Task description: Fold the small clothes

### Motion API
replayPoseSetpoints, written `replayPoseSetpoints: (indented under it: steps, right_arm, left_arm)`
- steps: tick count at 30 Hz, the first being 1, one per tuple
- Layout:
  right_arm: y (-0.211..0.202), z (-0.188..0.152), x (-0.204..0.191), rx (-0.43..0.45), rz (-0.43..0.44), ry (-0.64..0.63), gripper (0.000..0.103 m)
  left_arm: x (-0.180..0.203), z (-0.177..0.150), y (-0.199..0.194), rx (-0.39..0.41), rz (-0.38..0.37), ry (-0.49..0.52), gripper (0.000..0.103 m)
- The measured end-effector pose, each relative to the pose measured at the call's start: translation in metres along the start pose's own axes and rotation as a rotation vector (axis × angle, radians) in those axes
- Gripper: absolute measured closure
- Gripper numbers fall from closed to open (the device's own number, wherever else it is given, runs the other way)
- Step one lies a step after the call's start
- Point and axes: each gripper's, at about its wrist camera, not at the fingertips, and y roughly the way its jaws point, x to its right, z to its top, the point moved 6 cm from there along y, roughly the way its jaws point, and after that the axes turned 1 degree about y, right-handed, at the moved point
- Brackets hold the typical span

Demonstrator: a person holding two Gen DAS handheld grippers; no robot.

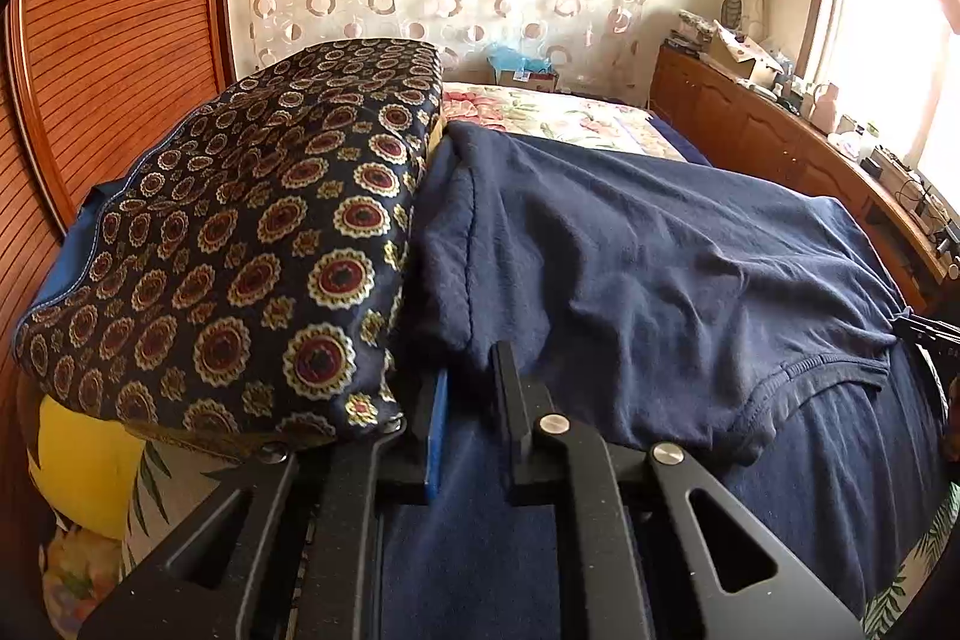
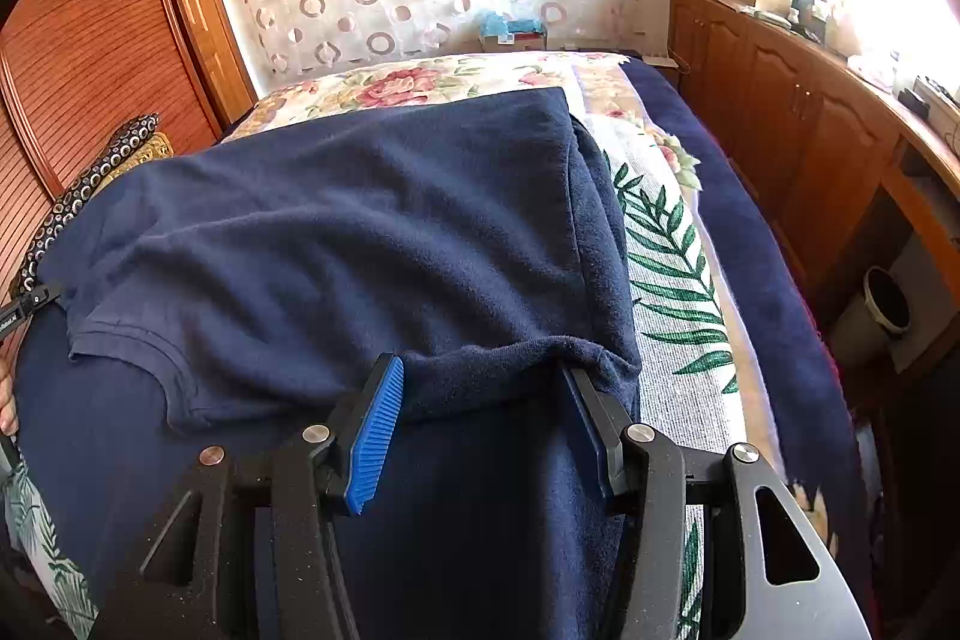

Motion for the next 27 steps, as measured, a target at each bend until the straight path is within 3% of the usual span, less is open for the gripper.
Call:
replayPoseSetpoints:
  steps: [9,11,13,20,22,25,27]
  right_arm:
    - [0.002,0.002,0.000,-0.003,-0.013,-0.018,0.049]
    - [0.002,0.002,0.000,-0.003,-0.012,-0.018,0.049]
    - [0.002,0.002,0.000,-0.002,-0.011,-0.017,0.049]
    - [0.005,0.005,0.001,-0.011,-0.020,-0.016,0.049]
    - [0.004,0.008,0.002,-0.004,-0.007,-0.004,0.058]
    - [0.003,0.012,0.008,0.012,0.008,0.018,0.092]
    - [0.002,0.012,0.005,0.004,0.031,0.007,0.099]
  left_arm:
    - [0.013,-0.001,0.009,-0.050,0.002,0.023,0.088]
    - [0.015,0.004,0.007,-0.036,-0.004,0.029,0.088]
    - [0.023,0.006,0.005,-0.036,-0.058,0.057,0.100]
    - [0.019,0.021,-0.020,0.054,-0.060,0.039,0.100]
    - [0.017,0.026,-0.027,0.069,-0.069,0.030,0.100]
    - [0.015,0.031,-0.034,0.083,-0.080,0.032,0.100]
    - [0.014,0.033,-0.038,0.096,-0.073,0.039,0.100]
